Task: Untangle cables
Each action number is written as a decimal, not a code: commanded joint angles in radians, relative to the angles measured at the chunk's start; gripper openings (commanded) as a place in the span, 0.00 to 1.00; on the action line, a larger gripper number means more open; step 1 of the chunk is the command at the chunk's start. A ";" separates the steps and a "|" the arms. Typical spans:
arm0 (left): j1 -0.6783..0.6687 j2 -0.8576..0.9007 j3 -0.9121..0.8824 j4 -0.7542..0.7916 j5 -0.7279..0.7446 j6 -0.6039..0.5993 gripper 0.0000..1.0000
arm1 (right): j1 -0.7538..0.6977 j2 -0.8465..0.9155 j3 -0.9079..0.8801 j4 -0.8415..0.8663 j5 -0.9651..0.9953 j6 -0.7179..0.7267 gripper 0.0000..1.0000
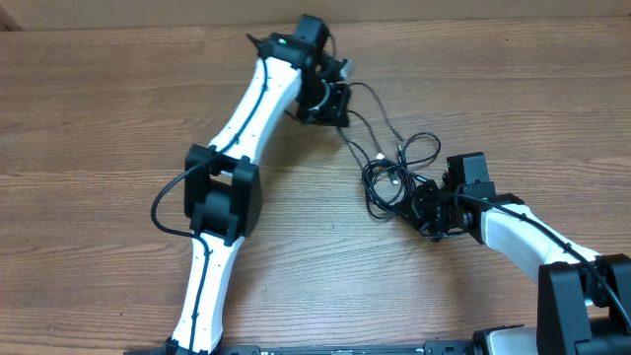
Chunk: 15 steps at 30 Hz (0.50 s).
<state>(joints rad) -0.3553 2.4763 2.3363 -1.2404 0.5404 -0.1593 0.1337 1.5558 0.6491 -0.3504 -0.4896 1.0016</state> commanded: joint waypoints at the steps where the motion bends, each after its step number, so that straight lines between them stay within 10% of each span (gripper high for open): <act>1: 0.108 -0.066 0.055 -0.006 -0.163 -0.006 0.04 | 0.003 0.010 -0.042 -0.050 0.055 -0.014 0.04; 15: 0.136 -0.066 0.052 -0.113 -0.338 -0.005 0.20 | 0.003 0.010 -0.042 -0.048 0.055 -0.014 0.04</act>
<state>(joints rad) -0.2081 2.4592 2.3608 -1.3487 0.2638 -0.1646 0.1390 1.5604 0.6147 -0.3946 -0.4694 0.9932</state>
